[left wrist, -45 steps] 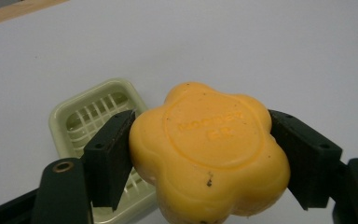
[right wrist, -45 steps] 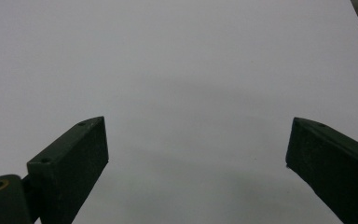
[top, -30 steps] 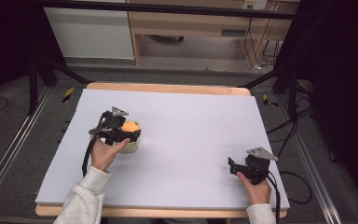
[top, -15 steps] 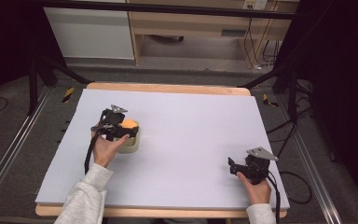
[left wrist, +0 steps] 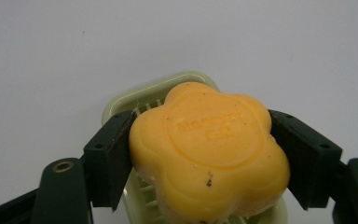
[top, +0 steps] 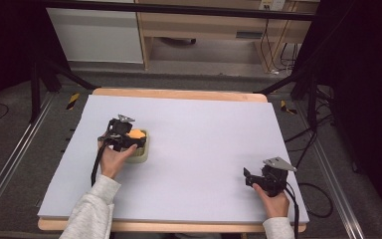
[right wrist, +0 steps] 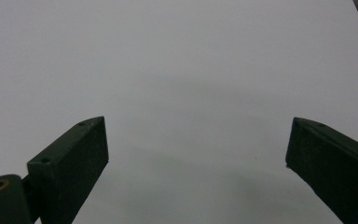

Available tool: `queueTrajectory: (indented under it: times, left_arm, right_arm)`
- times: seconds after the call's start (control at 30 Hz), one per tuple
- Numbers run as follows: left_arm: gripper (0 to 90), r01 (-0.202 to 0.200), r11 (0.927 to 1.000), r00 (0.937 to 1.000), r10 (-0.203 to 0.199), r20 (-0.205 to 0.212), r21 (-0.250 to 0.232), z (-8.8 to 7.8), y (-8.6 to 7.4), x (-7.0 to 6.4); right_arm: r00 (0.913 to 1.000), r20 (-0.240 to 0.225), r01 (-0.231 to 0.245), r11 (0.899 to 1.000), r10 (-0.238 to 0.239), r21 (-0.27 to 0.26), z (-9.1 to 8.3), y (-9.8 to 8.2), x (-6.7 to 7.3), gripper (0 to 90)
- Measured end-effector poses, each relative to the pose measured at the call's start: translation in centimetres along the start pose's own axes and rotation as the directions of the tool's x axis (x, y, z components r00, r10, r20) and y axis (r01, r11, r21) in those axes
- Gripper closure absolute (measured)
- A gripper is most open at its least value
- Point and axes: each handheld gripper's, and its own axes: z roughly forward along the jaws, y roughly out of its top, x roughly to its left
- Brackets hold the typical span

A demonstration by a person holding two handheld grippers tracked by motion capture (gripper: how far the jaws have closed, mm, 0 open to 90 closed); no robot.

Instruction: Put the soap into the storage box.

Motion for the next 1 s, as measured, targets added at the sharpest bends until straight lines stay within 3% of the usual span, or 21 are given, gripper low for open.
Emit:
queueTrajectory:
  times: [0.43,0.77,1.0]
  left_arm:
    - [26.4,0.006,0.9998,0.9999,-0.006,-0.008,0.021,0.9,-0.9,0.4]
    - [26.4,0.016,0.9997,0.9997,-0.016,0.017,0.019,1.4,-1.4,0.3]
    - [26.3,0.008,0.9997,0.9999,-0.009,0.012,0.021,1.5,-1.6,0.2]
  right_arm:
    - [1.0,0.004,0.0,1.0,0.0,-0.001,0.0,0.0,0.0,6.1]
    - [1.0,0.004,0.001,1.0,-0.001,0.0,0.0,0.0,0.0,6.2]
    - [1.0,0.003,0.001,1.0,-0.001,0.0,0.0,0.0,0.0,6.3]
